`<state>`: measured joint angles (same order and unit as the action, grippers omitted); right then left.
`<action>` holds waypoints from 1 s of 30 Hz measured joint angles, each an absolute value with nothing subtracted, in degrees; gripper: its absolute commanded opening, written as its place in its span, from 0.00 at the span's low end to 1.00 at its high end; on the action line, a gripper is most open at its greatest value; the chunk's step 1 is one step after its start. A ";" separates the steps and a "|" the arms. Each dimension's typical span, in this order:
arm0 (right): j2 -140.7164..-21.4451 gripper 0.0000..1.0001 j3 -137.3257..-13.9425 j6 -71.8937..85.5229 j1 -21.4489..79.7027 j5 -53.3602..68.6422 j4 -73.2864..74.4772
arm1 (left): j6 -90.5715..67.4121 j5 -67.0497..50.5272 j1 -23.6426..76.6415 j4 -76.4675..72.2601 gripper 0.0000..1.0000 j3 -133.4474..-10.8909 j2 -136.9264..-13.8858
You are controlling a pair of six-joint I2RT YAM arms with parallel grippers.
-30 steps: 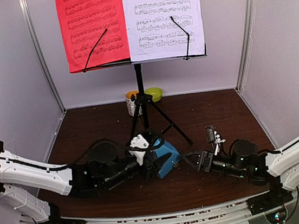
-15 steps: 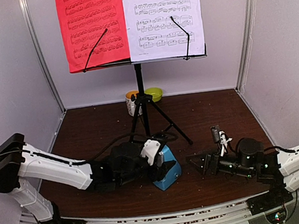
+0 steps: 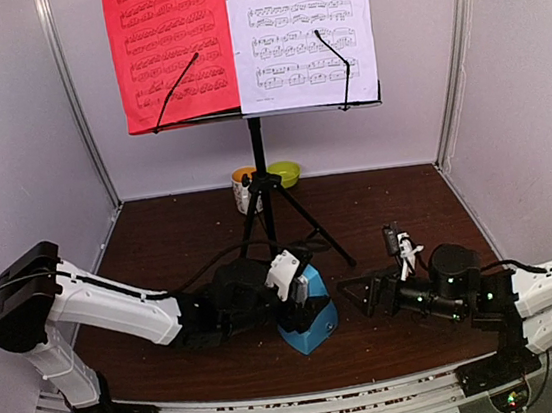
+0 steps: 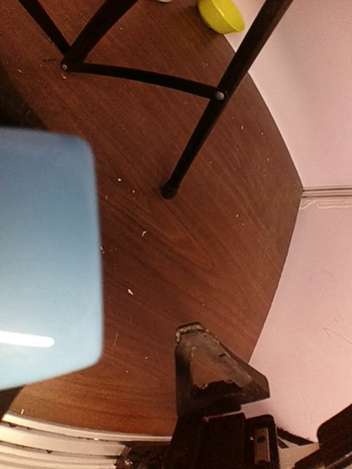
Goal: Set up the instrument practice props
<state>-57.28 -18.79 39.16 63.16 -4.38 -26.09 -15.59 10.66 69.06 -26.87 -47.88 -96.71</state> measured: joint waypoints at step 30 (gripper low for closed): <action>-73.65 0.97 -33.61 42.50 58.83 3.92 -24.97 | -14.46 7.20 69.06 -37.76 0.56 -36.93 -84.05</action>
